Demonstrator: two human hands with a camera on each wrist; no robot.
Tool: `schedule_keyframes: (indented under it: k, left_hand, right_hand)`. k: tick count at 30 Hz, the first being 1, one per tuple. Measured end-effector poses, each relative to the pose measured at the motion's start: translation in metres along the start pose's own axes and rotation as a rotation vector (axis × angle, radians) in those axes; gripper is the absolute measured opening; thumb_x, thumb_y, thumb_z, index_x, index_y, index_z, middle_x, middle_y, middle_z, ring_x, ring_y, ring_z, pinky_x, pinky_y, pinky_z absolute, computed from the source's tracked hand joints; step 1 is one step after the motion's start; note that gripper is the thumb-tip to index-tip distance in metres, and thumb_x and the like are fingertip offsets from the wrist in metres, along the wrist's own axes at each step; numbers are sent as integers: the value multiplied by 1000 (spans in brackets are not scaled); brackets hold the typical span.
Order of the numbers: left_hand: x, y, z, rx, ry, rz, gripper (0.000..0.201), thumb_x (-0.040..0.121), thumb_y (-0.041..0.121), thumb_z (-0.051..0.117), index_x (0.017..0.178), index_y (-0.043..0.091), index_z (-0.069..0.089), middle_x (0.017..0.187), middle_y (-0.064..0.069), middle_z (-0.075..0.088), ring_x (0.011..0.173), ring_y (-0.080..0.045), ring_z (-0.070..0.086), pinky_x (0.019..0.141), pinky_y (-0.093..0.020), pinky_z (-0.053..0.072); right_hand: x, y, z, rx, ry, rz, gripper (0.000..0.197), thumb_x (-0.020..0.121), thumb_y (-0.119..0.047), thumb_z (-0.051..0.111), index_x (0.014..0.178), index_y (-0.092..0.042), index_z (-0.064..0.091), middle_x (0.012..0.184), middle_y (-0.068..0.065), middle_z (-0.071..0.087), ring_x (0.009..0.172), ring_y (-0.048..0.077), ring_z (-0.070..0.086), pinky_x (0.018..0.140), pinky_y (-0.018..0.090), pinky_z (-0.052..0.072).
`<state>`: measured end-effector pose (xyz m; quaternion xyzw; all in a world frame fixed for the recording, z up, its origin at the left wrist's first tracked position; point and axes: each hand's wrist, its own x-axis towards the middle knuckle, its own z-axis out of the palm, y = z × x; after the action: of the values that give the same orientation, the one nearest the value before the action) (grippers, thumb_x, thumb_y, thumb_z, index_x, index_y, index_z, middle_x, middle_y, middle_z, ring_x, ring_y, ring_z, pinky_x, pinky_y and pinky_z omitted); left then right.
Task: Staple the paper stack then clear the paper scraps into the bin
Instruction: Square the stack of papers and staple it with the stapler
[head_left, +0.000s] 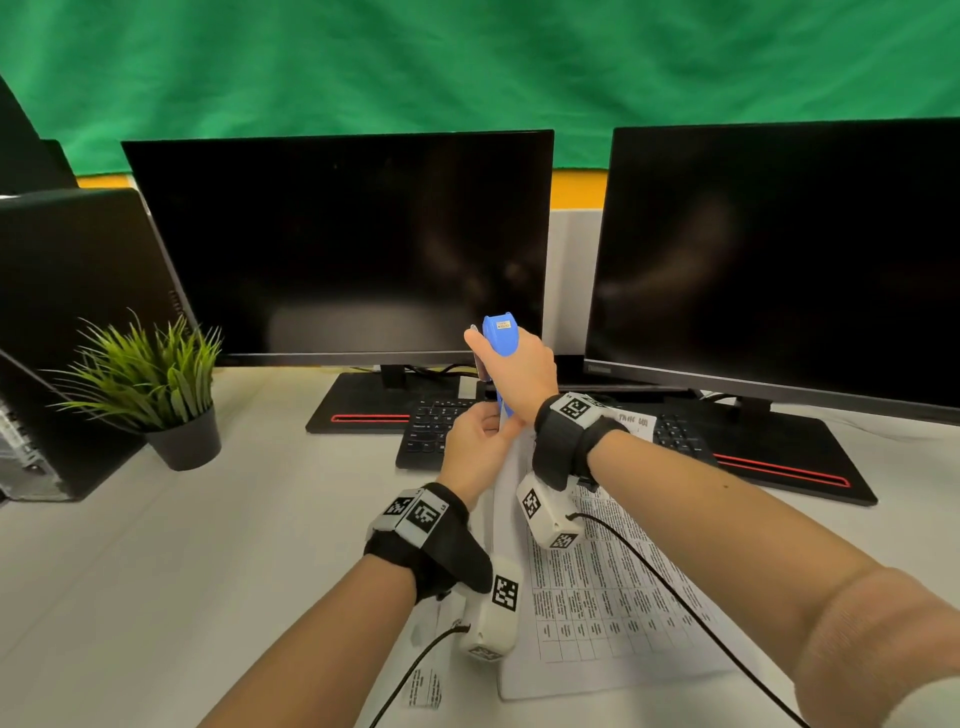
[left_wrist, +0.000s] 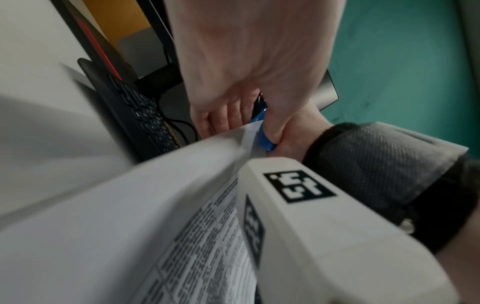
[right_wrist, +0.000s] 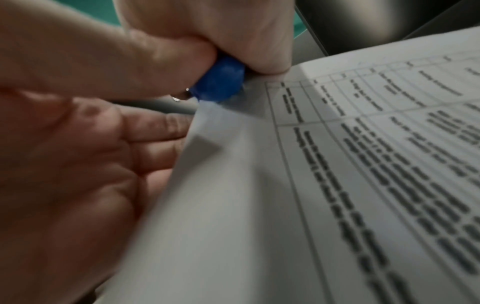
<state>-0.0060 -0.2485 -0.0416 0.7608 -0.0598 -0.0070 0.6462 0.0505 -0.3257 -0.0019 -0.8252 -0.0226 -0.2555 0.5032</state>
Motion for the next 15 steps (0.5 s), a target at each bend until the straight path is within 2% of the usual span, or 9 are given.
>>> schedule_keyframes:
  k: [4, 6, 8, 10, 12, 15]
  left_hand:
    - [-2, 1, -1, 33, 32, 18, 39, 91, 29, 60, 124, 9, 57, 122, -10, 65, 113, -20, 59, 98, -33, 46]
    - [-3, 1, -1, 68, -9, -12, 46, 92, 35, 57, 131, 14, 48, 129, -8, 60, 119, -20, 56, 99, -34, 44]
    - [-2, -2, -3, 108, -128, -134, 54, 91, 43, 55, 136, 22, 32, 133, -7, 55, 120, -23, 55, 95, -39, 47]
    - [-5, -5, -4, 142, -233, -282, 57, 87, 37, 63, 129, 29, 26, 129, -6, 56, 116, -26, 58, 86, -40, 52]
    - [-4, -13, -3, 205, -216, -317, 53, 84, 24, 68, 129, 17, 40, 127, -8, 58, 115, -28, 59, 91, -43, 53]
    - [-4, -20, 0, 123, -100, -324, 30, 85, 14, 64, 115, 15, 56, 122, -10, 64, 111, -29, 61, 98, -47, 51]
  right_hand:
    - [0, 1, 1, 2, 9, 14, 34, 89, -44, 54, 63, -22, 49, 57, -5, 50, 61, 10, 50, 74, 30, 52]
    - [0, 0, 2, 0, 2, 17, 33, 89, -44, 54, 65, -22, 49, 58, -5, 49, 61, 10, 49, 72, 29, 50]
    - [3, 0, 3, -3, -14, 17, 33, 89, -44, 53, 68, -19, 51, 60, -3, 51, 62, 11, 51, 73, 29, 51]
    - [5, 0, 2, -5, -42, 31, 38, 88, -48, 51, 74, -13, 54, 68, 7, 59, 66, 14, 54, 77, 32, 53]
    - [5, -2, 0, 20, -60, 49, 50, 85, -55, 50, 81, -5, 57, 77, 16, 64, 67, 18, 57, 77, 35, 55]
    - [-1, -22, -22, 171, 32, 19, 46, 88, -50, 50, 75, -7, 57, 64, 6, 57, 58, 15, 53, 64, 29, 51]
